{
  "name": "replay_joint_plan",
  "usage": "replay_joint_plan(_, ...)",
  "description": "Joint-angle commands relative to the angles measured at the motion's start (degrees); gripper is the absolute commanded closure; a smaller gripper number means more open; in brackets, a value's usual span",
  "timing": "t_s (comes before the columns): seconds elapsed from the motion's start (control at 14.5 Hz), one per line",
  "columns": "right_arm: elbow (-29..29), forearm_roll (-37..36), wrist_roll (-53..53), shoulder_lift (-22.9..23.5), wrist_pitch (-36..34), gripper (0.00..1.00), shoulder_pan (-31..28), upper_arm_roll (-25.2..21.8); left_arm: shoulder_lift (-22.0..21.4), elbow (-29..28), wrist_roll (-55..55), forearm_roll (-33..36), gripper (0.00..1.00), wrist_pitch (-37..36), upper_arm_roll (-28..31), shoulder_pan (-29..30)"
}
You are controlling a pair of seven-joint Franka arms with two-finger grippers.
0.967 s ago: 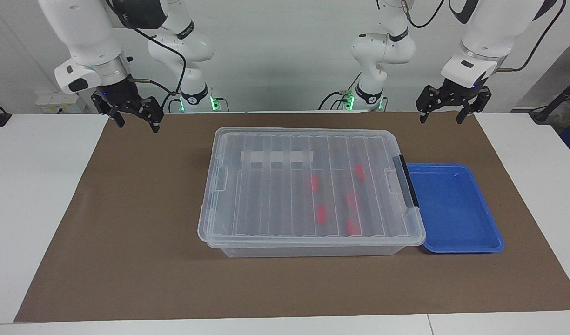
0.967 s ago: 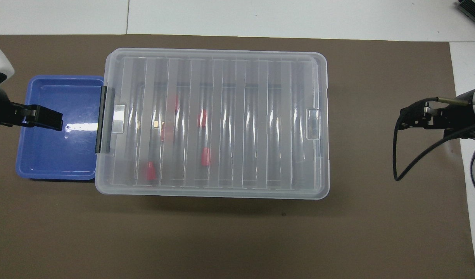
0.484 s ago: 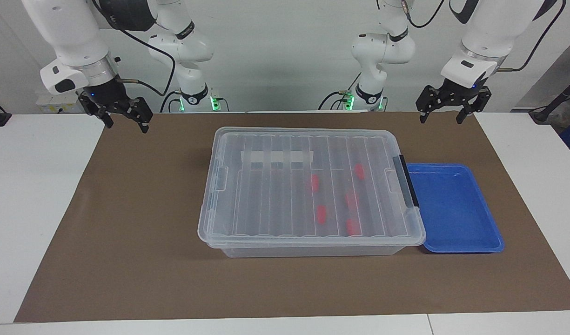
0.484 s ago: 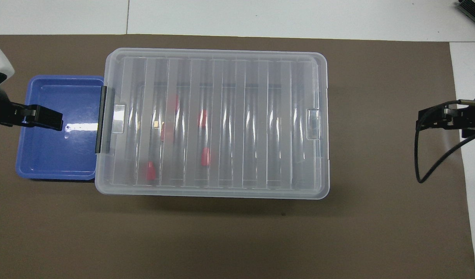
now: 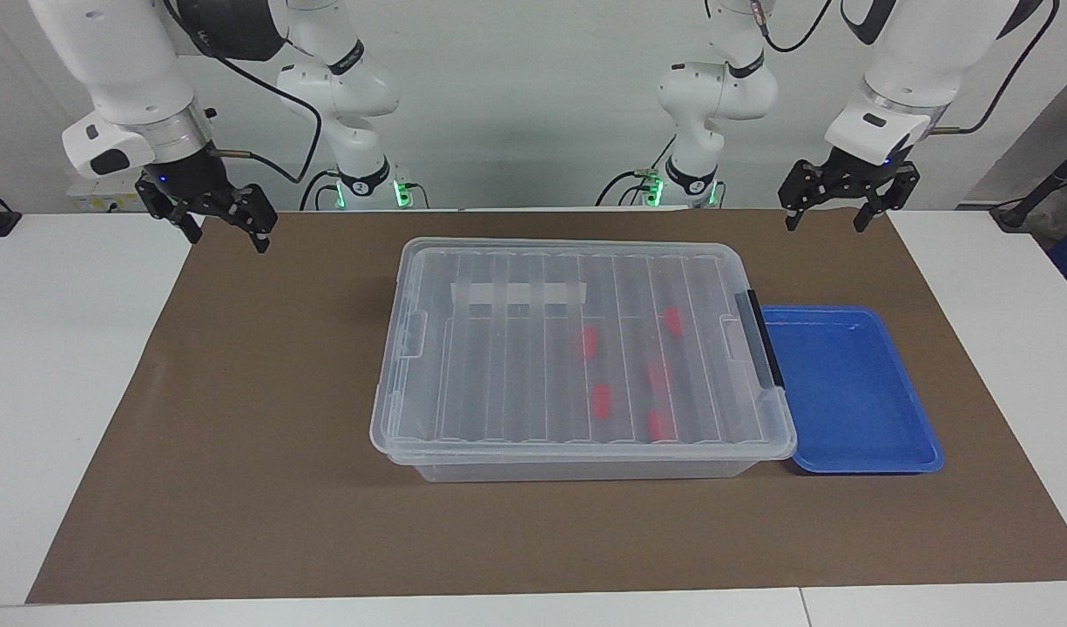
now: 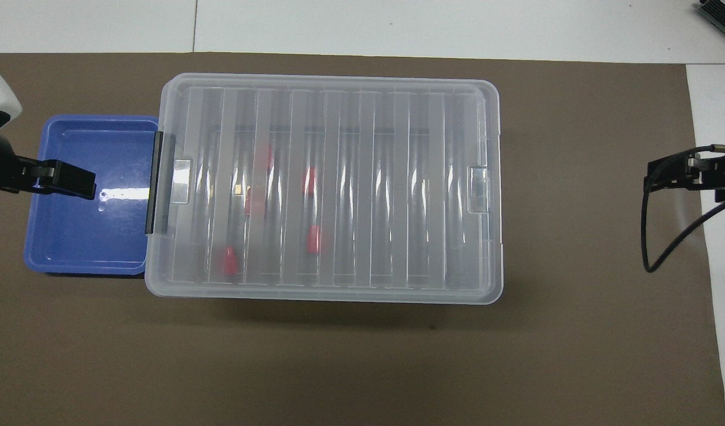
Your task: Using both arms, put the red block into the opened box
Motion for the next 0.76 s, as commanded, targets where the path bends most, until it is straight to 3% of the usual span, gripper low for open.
replay_joint_plan(0.0,0.4,0.0,-1.5,0.4,-1.9,0.00,-0.4,0.4,-1.8,-1.8,-0.5,0.0,0.00,-0.3,0.4,-0.3)
replay_joint_plan(0.69,-1.9,-0.1,-0.7,-1.0,-1.3,0.00,-0.1,0.4,-1.8,-1.8,-0.6,0.0,0.00,-0.2,0.4,-0.3)
